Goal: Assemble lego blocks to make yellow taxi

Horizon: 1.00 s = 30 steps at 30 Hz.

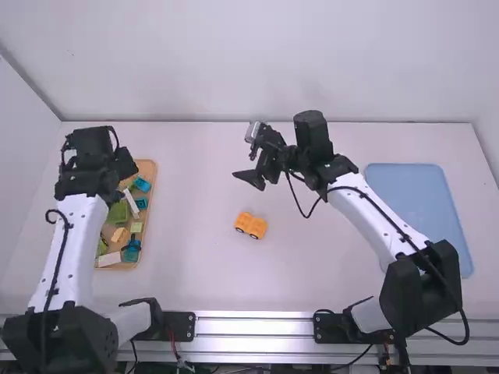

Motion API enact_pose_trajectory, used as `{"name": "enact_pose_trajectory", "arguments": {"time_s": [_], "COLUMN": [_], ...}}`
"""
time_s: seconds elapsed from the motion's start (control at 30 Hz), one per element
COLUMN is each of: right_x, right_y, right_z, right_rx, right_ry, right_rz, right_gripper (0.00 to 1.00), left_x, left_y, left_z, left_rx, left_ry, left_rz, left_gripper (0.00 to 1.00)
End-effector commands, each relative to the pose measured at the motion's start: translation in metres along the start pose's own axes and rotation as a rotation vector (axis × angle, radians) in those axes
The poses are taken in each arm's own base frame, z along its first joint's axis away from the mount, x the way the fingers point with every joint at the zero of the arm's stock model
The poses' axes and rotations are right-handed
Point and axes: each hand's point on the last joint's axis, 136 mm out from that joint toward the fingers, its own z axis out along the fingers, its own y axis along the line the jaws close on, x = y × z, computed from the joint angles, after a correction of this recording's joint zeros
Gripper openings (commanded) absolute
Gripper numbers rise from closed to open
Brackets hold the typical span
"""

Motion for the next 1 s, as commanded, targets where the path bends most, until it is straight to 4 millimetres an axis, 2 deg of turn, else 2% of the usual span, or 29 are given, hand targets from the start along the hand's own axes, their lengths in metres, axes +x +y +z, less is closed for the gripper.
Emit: {"name": "enact_pose_trajectory", "arguments": {"time_s": [0.0, 0.03, 0.13, 0.23, 0.4, 0.57, 0.7, 0.8, 0.97], "right_x": [-0.015, -0.015, -0.015, -0.013, -0.013, -0.012, -0.009, -0.010, -0.012], "right_y": [0.003, 0.003, 0.004, 0.001, 0.001, 0.002, -0.002, -0.002, -0.004], "right_z": [-0.001, -0.001, -0.001, -0.002, -0.002, 0.000, 0.004, 0.003, 0.002], "right_rx": [-0.019, -0.019, -0.022, -0.009, -0.010, -0.001, 0.034, 0.033, 0.040], "right_ry": [-0.032, -0.032, -0.032, -0.027, -0.026, -0.014, 0.012, 0.007, 0.000], "right_rz": [-0.020, -0.020, -0.019, -0.019, -0.032, -0.050, -0.055, -0.057, -0.064], "right_gripper": [0.99, 0.99, 0.99, 0.99, 0.99, 0.99, 0.99, 0.99, 0.99], "left_x": [-0.007, -0.007, -0.002, 0.009, 0.021, 0.028, 0.031, 0.036, 0.043], "left_y": [0.010, 0.011, 0.046, 0.075, 0.099, 0.120, 0.139, 0.172, 0.196], "left_z": [-0.005, -0.004, -0.001, -0.007, -0.024, -0.031, -0.025, -0.012, 0.011], "left_rx": [0.021, 0.020, -0.089, -0.185, -0.217, -0.245, -0.222, -0.265, -0.204], "left_ry": [-0.010, -0.009, -0.003, -0.020, -0.121, -0.192, -0.150, -0.073, 0.094], "left_rz": [-0.088, -0.090, -0.238, -0.370, -0.451, -0.456, -0.425, -0.481, -0.516], "left_gripper": [0.99, 0.99, 0.99, 0.99, 0.99, 0.99, 0.99, 0.99, 1.00]}}
